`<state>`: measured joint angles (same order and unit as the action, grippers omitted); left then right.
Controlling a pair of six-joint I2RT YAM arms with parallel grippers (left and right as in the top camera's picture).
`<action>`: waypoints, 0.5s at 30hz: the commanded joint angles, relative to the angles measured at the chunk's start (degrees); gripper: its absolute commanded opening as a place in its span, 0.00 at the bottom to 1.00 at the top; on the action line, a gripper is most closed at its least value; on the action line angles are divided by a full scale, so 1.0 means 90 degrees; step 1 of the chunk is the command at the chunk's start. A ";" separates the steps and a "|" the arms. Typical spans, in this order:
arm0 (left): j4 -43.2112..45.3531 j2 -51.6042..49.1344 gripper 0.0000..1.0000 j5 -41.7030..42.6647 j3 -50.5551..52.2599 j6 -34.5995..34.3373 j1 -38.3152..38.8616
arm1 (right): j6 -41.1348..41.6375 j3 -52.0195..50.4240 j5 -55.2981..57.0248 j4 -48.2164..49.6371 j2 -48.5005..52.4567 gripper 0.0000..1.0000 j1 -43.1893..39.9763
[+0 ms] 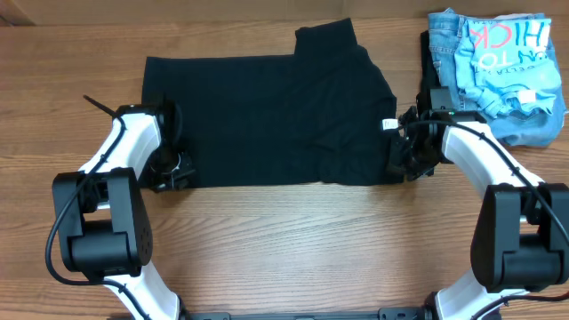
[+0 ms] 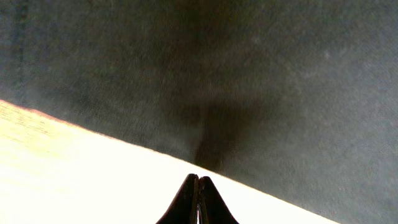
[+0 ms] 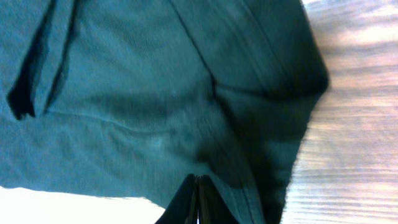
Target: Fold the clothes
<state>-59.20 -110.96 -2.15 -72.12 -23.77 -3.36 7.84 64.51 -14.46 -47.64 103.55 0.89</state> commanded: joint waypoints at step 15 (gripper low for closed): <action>0.0551 -0.0206 0.04 -0.0782 0.0423 0.0078 -0.0284 | 0.0296 -0.0406 0.1020 0.0707 0.0182 0.04 -0.0262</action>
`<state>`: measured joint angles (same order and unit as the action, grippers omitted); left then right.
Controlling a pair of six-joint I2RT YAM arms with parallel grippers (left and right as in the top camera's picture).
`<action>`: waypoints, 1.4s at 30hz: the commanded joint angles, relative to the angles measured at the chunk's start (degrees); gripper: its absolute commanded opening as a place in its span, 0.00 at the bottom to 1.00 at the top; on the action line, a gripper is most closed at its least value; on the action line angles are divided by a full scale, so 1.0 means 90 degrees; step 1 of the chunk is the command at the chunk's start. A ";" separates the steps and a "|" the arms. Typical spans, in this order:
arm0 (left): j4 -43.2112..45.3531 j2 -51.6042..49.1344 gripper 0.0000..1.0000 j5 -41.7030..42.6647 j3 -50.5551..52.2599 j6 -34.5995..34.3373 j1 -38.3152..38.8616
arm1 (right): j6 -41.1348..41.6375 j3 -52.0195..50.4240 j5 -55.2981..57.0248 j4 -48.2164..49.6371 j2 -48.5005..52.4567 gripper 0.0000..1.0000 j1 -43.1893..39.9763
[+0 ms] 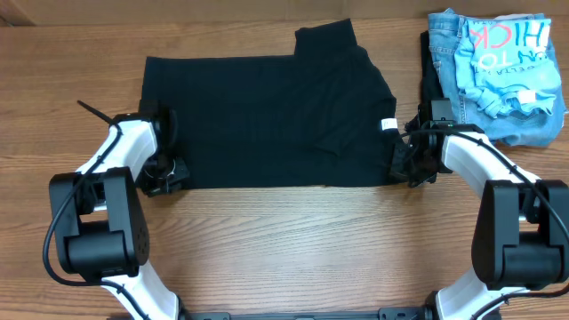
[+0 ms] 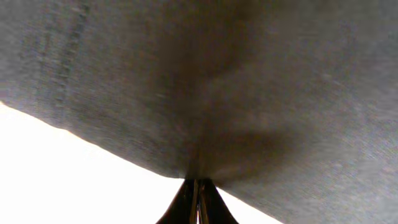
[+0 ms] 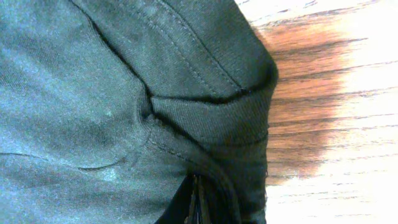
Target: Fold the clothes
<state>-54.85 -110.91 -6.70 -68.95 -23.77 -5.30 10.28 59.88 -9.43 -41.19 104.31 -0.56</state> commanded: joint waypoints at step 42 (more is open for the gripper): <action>0.0129 -0.0209 0.20 0.0347 -0.2363 0.0267 0.0551 | -0.5799 0.1637 0.0517 -0.0248 0.0250 0.55 0.2387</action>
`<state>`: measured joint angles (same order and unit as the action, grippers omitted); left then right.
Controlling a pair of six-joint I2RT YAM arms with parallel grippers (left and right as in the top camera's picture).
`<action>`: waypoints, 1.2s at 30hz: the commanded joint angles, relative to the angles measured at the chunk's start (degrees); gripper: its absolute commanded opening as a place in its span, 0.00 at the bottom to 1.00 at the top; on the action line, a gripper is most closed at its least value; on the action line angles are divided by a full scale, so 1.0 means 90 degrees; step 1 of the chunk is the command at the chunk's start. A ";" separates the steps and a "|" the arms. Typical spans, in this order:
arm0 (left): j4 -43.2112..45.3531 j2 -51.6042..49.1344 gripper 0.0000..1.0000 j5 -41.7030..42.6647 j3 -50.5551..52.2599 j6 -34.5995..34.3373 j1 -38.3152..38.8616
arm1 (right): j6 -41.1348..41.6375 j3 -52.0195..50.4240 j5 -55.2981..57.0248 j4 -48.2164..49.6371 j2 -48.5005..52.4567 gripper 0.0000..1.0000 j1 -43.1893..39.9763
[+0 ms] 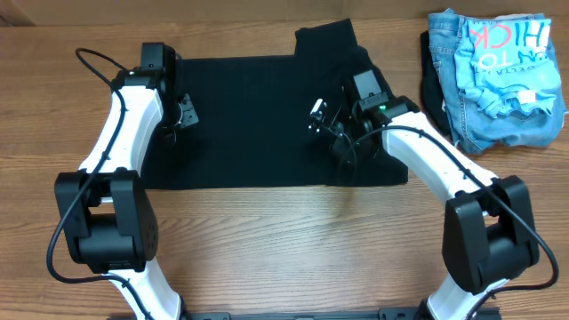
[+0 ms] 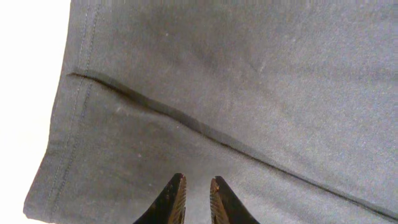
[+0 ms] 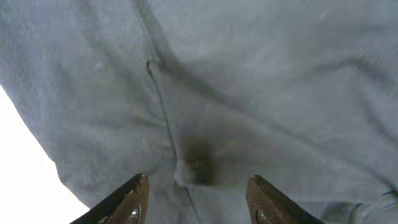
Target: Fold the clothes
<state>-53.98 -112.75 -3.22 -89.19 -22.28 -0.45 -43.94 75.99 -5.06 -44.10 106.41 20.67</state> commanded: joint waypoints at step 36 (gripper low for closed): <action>-0.0019 -0.0005 0.28 0.0036 -0.0114 0.0100 0.0012 | 0.0580 0.0126 0.0325 0.0806 0.0648 0.04 0.0029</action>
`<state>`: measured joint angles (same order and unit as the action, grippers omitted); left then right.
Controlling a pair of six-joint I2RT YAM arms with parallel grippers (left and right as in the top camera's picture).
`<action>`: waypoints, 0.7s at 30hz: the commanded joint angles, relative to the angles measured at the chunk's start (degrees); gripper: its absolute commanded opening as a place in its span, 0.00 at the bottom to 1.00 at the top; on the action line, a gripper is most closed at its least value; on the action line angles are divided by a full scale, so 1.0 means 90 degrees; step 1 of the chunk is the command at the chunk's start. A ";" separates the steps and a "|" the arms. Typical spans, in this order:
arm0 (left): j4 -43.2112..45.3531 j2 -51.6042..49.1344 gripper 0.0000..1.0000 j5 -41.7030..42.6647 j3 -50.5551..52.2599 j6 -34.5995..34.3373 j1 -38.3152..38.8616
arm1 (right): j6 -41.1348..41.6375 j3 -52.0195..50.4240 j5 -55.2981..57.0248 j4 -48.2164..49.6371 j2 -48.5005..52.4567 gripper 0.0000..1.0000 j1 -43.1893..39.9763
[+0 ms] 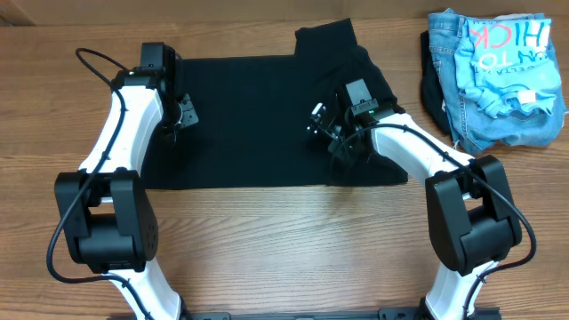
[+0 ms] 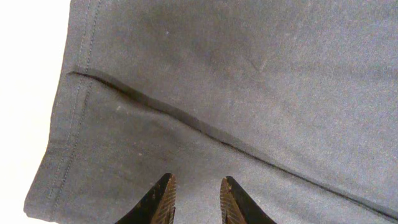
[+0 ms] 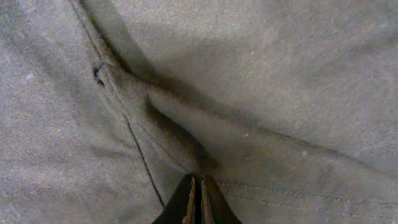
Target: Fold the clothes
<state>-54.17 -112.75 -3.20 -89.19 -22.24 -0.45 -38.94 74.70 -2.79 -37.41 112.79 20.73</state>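
A black shirt (image 1: 258,116) lies flat across the middle of the table, one sleeve sticking out at its far right. My left gripper (image 1: 185,113) hovers over the shirt's left part. In the left wrist view the left gripper (image 2: 196,180) is open above a layered fold edge (image 2: 186,121) near the hem. My right gripper (image 1: 331,133) sits on the shirt's right part. In the right wrist view the right gripper (image 3: 198,180) is shut on a raised ridge of cloth (image 3: 161,124) beside a seam.
A pile of clothes (image 1: 498,71), blue jeans and a light blue printed shirt, lies at the far right corner. The wooden table (image 1: 284,249) shows bare in front of the shirt and to its left.
My right gripper was open over the shirt's right part and is now shut on a ridge of cloth, slightly further left. The left gripper stays in place, its jaws a little wider.
Both grippers were shut on the shirt's near edge, left at the left corner and right at the right corner, and still held it half a second later. Then both stood open over the shirt further back. Now the right one pinches the cloth again.
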 commanded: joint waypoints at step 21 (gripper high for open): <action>-0.0131 -0.0005 0.33 0.0032 -0.0114 0.0095 0.0017 | 0.0971 0.0466 0.0206 0.2623 -0.0075 0.51 -0.0051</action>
<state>-55.27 -112.75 -3.20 -89.19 -22.24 -0.45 -37.43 77.58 -1.98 -17.76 112.79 20.71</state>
